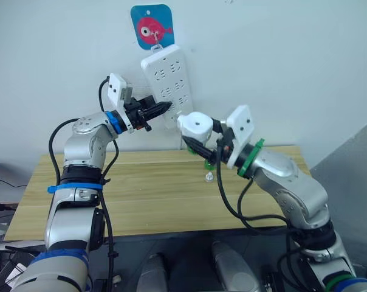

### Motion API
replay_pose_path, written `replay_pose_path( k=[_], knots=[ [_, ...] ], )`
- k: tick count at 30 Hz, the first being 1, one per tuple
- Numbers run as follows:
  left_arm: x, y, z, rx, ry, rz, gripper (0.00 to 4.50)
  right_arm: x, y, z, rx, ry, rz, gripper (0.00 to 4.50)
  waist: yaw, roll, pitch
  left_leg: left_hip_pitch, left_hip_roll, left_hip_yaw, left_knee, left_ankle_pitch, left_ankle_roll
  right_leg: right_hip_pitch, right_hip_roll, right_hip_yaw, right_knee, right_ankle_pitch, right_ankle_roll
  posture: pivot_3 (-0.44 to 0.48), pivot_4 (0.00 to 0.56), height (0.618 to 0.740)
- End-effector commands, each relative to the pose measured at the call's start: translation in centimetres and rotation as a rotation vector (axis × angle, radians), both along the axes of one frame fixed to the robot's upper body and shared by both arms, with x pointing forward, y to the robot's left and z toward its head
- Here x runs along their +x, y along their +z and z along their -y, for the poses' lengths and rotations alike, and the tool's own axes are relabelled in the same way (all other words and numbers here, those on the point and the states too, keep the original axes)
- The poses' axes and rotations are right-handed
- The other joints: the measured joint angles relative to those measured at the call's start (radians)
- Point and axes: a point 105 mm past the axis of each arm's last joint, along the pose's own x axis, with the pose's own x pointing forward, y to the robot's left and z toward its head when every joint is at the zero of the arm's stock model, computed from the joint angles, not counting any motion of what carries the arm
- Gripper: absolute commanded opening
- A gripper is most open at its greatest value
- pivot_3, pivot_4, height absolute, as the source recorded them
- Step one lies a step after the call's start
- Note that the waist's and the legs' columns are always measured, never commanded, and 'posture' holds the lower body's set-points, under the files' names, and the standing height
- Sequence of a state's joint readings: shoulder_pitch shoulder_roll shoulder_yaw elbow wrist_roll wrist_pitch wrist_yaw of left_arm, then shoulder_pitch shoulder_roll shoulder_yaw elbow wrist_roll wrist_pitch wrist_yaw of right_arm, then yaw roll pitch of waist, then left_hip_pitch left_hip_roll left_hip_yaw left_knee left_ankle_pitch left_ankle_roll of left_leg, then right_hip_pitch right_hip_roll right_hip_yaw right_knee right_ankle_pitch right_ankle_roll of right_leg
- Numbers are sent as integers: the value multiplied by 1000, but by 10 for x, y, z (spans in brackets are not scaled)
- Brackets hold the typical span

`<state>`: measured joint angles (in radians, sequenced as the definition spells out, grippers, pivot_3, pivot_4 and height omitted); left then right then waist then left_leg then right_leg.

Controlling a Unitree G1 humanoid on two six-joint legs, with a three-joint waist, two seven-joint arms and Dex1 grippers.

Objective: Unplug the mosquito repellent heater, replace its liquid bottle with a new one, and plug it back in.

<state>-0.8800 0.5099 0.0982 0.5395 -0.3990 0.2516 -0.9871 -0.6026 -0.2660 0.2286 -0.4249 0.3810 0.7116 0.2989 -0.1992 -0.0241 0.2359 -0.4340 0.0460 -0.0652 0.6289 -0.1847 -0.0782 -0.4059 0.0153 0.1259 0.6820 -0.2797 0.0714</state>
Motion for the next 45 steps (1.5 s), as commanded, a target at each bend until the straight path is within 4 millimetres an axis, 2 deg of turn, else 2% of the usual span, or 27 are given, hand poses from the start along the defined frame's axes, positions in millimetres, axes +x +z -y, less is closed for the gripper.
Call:
replay_pose_path(
  k=[1,5,12,20,28,45],
  knots=[
    [0,5,-8,30,41,16,1338,13,13,-1,2,-76,55,3069,-1,0,0,0,0,0,0,0,0,0,0,0,0,0,0,-239,199,740],
    [-1,4,-11,37,46,9,1338,26,13,-3,-12,-114,58,3069,0,0,0,0,0,0,-1,0,0,-1,0,-1,0,0,1,-233,198,740],
    [-2,3,-10,35,46,4,1338,37,16,-7,3,-137,60,3069,-1,0,0,0,0,-1,-2,0,0,-1,0,-2,0,3,-4,-225,197,740],
    [-2,4,-9,32,45,0,1338,39,20,-11,16,-134,79,3069,-1,0,0,0,0,-2,-2,0,0,-1,0,-2,0,3,-4,-222,196,740],
    [-3,4,-8,28,44,-1,1338,40,13,-14,-43,-127,75,3069,-3,0,0,0,0,-1,-2,0,0,-1,0,-1,1,3,-4,-224,195,740],
    [-4,4,-8,31,37,-3,1338,39,9,-10,-54,-141,55,3054,-4,0,0,0,0,-1,-2,0,0,-1,0,-2,1,3,-4,-231,197,740]
  ],
)
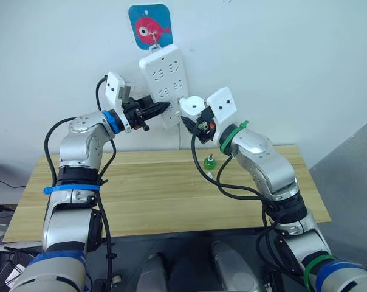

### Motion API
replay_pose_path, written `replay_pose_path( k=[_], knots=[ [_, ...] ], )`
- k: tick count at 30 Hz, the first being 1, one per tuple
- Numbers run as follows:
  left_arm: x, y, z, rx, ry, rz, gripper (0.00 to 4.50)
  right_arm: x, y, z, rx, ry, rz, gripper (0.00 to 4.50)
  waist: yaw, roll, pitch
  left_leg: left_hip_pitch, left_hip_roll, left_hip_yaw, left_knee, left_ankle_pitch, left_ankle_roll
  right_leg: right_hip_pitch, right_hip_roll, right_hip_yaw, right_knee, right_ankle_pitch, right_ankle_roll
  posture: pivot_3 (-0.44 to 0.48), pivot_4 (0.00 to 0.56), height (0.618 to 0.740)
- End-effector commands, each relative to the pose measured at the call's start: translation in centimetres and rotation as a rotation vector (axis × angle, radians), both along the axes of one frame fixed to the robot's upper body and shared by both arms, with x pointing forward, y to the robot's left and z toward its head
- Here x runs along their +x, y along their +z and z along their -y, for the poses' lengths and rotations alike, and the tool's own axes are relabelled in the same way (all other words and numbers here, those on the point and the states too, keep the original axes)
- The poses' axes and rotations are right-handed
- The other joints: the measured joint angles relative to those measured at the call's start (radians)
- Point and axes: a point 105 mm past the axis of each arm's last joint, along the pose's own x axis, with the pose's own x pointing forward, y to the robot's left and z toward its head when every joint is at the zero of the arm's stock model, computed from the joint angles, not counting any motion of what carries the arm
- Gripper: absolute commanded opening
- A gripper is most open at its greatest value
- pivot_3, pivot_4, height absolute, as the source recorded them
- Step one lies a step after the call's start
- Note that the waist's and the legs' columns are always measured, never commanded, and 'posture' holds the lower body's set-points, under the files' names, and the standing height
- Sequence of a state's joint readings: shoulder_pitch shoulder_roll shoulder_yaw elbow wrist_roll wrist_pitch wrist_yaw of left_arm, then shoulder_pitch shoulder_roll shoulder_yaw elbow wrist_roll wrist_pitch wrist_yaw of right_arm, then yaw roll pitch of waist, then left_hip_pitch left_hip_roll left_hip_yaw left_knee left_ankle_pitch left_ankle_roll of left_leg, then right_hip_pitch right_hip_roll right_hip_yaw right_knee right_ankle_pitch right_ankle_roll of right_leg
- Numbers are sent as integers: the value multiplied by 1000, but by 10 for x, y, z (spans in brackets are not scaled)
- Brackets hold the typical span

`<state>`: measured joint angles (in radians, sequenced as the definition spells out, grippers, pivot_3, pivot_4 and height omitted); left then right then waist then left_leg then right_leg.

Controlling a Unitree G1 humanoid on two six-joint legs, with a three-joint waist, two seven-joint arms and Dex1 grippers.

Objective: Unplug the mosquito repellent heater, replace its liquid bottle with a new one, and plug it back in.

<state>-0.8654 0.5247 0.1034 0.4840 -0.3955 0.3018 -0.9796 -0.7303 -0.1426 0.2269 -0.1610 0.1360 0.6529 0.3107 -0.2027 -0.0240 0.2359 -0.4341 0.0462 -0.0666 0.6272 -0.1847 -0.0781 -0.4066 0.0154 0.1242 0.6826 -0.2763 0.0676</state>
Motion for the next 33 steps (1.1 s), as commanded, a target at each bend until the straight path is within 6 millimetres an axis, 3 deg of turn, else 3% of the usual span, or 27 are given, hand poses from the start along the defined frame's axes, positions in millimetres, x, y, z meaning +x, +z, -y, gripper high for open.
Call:
replay_pose_path(
  k=[1,15,26,33],
  knots=[
    [0,1,-5,15,30,5,1338,-4,12,0,17,-3,40,3054,0,0,0,0,0,0,0,0,0,0,0,0,0,0,0,-231,197,740],
    [-1,1,-4,11,25,0,1338,-2,9,4,10,-20,26,3053,0,0,0,0,0,0,0,0,0,0,0,0,0,0,0,-230,199,740],
    [-1,-1,-6,22,29,0,1338,-14,18,9,51,5,22,3053,0,0,0,0,0,0,-1,0,0,0,0,0,0,0,0,-225,198,740],
    [-2,-2,-4,21,21,-2,1338,-12,16,3,44,3,16,3053,0,0,0,0,0,0,-1,0,0,0,0,0,-1,0,0,-230,194,740]
  ],
)
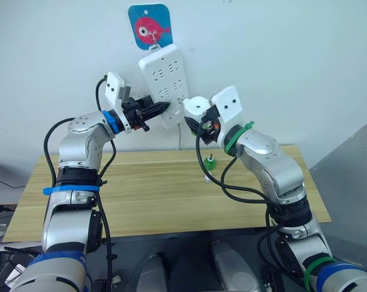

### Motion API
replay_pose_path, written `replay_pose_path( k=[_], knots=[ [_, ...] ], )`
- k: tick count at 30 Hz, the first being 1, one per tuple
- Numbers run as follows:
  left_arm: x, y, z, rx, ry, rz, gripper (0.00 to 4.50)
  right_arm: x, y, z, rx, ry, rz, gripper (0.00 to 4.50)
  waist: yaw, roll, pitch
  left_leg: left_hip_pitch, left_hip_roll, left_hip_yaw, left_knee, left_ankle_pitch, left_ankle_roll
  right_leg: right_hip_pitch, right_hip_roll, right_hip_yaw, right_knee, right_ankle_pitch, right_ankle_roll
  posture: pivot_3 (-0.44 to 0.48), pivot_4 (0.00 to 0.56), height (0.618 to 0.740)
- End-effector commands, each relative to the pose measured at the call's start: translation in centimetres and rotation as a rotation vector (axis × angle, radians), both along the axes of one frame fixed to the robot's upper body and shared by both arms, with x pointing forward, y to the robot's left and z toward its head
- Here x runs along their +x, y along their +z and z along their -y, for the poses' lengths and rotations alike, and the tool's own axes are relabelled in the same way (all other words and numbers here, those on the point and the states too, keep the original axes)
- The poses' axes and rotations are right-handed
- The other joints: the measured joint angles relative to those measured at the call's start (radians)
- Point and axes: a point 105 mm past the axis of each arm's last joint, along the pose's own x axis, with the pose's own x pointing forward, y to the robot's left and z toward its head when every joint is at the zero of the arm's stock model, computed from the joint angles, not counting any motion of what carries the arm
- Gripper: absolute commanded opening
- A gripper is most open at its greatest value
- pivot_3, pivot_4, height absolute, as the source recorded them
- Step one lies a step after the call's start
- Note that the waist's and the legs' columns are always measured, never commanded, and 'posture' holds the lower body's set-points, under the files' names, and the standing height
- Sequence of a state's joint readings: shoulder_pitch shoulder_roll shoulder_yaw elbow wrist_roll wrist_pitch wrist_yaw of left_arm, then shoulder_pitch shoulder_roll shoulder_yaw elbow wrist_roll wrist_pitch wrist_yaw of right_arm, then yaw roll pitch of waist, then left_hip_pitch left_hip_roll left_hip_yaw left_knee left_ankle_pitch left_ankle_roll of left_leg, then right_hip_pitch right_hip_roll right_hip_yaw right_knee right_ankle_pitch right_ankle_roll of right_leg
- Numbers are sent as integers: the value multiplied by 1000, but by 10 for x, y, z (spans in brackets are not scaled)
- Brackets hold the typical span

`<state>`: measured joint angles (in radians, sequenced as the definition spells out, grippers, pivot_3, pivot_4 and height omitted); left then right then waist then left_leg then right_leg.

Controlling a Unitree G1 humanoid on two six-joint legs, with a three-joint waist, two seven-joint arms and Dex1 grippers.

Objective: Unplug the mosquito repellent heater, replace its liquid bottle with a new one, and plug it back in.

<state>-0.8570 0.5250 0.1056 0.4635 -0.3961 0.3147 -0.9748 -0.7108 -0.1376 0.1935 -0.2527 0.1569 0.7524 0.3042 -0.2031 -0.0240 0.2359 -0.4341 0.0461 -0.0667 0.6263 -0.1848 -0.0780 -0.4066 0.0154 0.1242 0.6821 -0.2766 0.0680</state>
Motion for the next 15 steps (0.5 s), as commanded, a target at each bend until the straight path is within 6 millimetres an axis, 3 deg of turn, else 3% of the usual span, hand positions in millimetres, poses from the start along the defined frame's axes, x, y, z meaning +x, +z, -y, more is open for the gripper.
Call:
replay_pose_path(
  k=[1,15],
  knots=[
    [0,-2,-4,20,19,0,1338,-4,11,-4,15,15,46,3053,0,0,0,0,0,0,0,0,0,0,0,0,0,0,0,-230,194,740],
    [-2,-3,-3,16,17,-4,1338,2,13,-9,24,13,62,3053,0,0,0,0,0,0,0,0,0,0,0,0,0,0,0,-224,191,740]
  ],
)
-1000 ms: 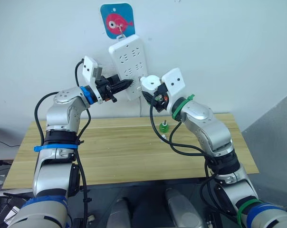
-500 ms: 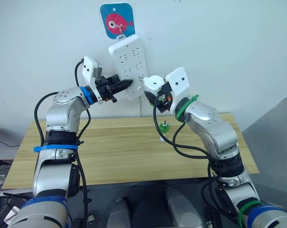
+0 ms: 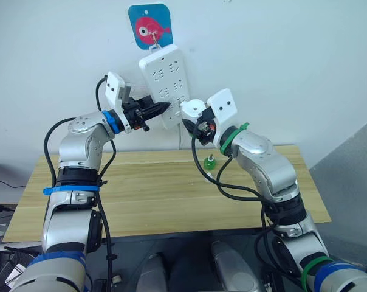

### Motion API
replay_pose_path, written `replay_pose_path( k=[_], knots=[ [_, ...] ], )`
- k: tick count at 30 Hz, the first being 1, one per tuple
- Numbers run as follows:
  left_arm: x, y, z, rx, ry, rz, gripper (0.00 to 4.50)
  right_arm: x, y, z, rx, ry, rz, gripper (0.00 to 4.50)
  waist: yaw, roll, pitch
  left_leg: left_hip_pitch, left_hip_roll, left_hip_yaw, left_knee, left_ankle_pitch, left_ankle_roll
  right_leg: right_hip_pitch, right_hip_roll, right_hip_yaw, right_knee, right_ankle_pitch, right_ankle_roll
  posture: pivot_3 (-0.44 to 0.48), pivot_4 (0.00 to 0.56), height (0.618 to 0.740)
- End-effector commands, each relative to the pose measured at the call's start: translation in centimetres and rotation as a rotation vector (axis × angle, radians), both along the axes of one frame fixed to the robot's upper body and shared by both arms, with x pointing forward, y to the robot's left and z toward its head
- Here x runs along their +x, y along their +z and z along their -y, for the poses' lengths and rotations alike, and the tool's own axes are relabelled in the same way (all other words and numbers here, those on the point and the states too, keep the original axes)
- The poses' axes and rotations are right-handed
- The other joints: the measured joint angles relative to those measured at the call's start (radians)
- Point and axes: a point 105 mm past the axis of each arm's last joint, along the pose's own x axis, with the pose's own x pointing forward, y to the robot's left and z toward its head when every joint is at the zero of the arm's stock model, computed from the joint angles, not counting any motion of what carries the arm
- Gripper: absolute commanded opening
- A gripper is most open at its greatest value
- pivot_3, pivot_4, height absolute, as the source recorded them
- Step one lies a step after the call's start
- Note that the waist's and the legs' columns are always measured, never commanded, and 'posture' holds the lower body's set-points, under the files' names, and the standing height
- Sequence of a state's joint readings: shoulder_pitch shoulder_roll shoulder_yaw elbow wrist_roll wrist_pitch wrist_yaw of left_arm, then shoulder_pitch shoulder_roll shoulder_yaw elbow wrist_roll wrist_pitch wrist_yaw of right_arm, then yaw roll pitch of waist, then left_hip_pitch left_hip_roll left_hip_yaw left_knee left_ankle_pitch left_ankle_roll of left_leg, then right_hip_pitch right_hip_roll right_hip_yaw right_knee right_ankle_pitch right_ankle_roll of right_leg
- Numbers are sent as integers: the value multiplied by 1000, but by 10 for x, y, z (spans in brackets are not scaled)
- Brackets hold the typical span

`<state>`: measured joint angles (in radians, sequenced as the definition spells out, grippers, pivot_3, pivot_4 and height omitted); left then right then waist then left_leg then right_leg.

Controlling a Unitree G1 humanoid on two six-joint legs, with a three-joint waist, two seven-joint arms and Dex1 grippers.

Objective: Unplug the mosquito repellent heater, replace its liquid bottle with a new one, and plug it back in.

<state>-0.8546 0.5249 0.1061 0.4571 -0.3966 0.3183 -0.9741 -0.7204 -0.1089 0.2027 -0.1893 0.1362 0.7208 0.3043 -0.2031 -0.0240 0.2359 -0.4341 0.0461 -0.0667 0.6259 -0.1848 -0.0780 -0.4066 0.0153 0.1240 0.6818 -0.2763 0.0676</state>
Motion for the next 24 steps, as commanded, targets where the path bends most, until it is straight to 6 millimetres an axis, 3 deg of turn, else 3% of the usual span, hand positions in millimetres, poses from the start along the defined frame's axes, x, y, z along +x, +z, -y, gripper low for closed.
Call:
replay_pose_path(
  k=[1,14,24],
  knots=[
    [-1,-3,-4,16,18,-5,1338,-3,21,-3,27,11,85,3053,0,0,0,0,0,0,0,0,0,0,0,0,0,0,0,-224,192,740],
    [-1,-3,-2,14,9,-10,1338,1,22,-2,17,-5,102,3053,-1,0,0,0,0,0,0,0,0,0,0,0,0,0,0,-230,194,740],
    [-4,-4,2,11,-12,-20,1337,8,23,-16,19,30,78,3052,-8,0,0,0,0,0,1,0,0,0,0,0,1,0,0,-229,196,740]
  ],
)
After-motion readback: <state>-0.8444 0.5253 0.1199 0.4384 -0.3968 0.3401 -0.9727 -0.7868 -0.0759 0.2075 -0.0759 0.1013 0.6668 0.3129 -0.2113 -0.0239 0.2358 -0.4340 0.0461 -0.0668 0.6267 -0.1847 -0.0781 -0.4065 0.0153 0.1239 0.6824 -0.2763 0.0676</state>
